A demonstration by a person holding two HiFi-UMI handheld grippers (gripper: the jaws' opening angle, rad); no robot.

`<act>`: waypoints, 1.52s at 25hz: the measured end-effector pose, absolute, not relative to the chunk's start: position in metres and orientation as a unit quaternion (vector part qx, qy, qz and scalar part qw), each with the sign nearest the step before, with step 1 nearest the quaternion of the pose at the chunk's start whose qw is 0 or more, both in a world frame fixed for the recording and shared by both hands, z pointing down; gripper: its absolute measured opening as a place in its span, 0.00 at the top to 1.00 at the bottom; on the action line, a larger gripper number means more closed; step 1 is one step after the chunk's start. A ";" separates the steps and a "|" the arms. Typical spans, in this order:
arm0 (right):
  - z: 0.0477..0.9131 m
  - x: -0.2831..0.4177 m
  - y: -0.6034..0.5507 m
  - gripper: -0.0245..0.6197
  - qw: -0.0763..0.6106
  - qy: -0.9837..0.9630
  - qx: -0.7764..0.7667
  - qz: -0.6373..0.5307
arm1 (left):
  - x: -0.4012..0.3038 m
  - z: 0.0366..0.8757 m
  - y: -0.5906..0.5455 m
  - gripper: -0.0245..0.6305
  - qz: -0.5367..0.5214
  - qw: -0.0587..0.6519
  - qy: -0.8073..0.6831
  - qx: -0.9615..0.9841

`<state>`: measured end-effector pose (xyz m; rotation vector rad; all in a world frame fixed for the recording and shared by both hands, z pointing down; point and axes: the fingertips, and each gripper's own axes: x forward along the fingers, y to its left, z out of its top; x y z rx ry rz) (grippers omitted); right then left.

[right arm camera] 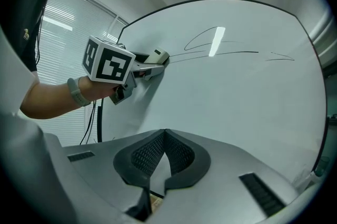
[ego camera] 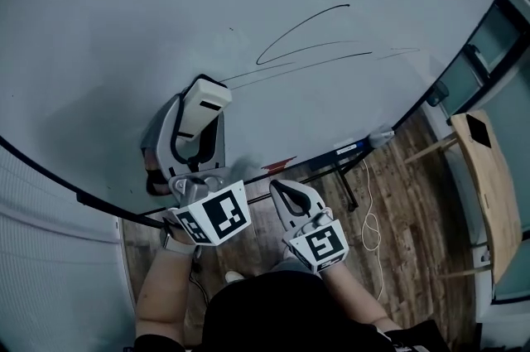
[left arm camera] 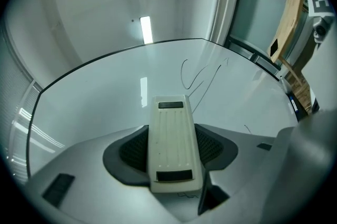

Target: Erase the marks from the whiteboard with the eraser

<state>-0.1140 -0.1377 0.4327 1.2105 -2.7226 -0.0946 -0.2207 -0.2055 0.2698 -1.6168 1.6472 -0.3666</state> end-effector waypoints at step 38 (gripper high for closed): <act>0.458 -0.111 -0.150 0.92 0.096 -0.948 0.304 0.015 | -0.269 0.257 -0.187 0.57 -0.172 0.383 0.673 -0.609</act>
